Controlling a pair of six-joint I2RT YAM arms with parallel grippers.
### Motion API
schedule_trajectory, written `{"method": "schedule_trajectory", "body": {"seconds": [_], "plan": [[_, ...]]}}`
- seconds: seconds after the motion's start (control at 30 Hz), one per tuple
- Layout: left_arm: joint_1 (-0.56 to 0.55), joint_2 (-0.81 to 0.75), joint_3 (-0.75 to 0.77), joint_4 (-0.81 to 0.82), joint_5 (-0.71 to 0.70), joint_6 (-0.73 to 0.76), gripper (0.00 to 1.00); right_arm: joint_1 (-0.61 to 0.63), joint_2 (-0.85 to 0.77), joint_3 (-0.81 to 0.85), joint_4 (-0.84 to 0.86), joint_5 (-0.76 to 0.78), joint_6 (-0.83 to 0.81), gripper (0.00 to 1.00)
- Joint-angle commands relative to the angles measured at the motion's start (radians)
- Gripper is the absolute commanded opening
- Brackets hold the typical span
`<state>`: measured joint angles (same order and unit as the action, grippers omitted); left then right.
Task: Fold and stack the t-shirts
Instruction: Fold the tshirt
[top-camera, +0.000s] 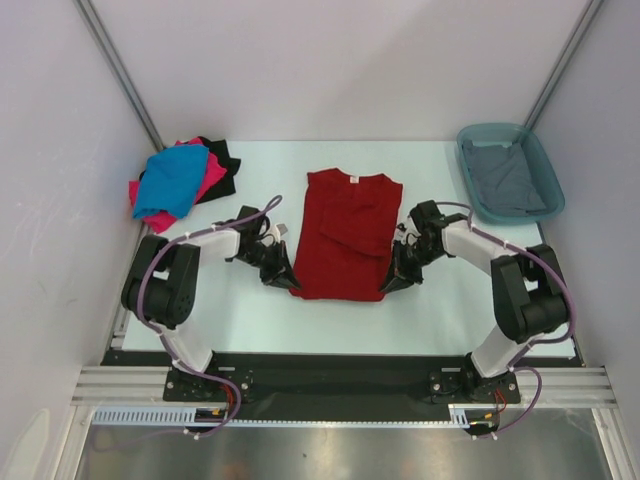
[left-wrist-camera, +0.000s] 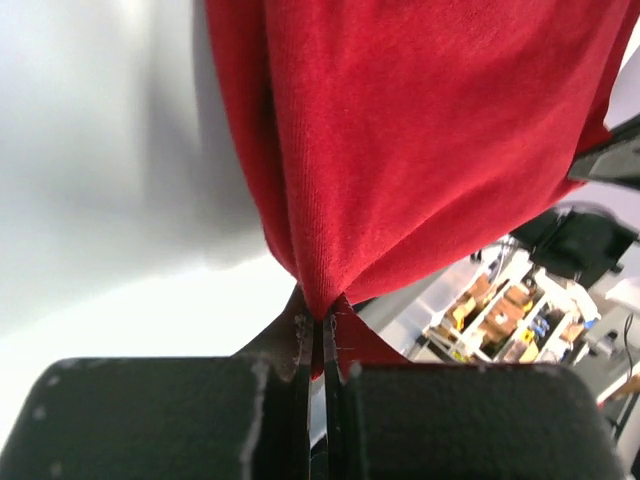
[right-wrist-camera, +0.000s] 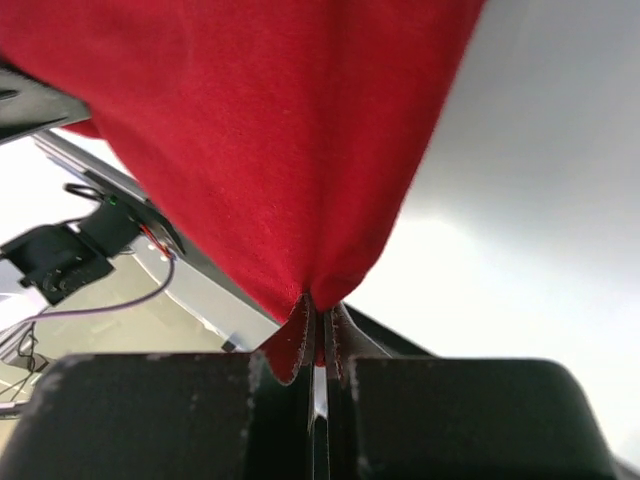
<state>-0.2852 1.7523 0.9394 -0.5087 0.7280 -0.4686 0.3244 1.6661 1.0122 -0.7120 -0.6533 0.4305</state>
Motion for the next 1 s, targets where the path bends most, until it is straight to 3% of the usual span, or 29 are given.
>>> {"method": "schedule_trajectory", "body": {"seconds": [0.0,0.3,0.5,0.97], "plan": [[-0.008,-0.099,-0.05,-0.053,0.034,0.057,0.02,0.011,-0.092,-0.047,-0.119,0.032,0.017,0.0],[-0.009,-0.264,-0.126,-0.142,0.03,0.064,0.04,0.036,-0.23,-0.129,-0.15,0.015,0.079,0.0],[-0.009,-0.238,-0.005,-0.192,0.008,0.074,0.08,0.036,-0.204,-0.04,-0.162,0.018,0.089,0.0],[-0.008,-0.019,0.354,-0.281,0.005,0.114,0.09,0.035,-0.074,0.261,-0.127,0.082,0.106,0.0]]}}
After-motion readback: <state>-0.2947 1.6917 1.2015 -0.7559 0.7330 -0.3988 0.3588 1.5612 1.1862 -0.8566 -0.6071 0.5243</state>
